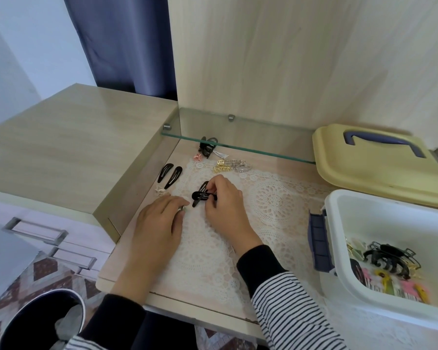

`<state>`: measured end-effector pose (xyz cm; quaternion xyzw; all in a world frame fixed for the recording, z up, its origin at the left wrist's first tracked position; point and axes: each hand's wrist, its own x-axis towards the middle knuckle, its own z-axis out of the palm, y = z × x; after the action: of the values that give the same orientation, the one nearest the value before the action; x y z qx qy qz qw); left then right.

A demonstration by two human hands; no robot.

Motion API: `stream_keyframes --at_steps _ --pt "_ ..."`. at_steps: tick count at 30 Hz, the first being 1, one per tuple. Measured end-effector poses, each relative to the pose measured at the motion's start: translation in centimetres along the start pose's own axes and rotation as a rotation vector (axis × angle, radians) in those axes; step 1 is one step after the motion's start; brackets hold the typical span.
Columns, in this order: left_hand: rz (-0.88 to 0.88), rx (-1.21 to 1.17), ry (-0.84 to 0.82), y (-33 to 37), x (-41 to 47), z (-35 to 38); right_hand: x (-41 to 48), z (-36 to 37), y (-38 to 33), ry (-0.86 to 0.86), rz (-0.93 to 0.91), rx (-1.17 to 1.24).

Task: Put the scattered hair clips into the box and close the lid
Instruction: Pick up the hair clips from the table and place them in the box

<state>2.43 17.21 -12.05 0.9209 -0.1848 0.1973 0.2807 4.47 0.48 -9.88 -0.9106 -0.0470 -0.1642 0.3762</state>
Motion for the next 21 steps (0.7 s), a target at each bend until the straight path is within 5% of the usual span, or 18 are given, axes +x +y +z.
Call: stream_keyframes --at_steps 21 --pt "-0.037 -0.008 -0.011 -0.29 -0.06 0.31 0.12 -0.32 0.13 0.006 0.095 0.2"
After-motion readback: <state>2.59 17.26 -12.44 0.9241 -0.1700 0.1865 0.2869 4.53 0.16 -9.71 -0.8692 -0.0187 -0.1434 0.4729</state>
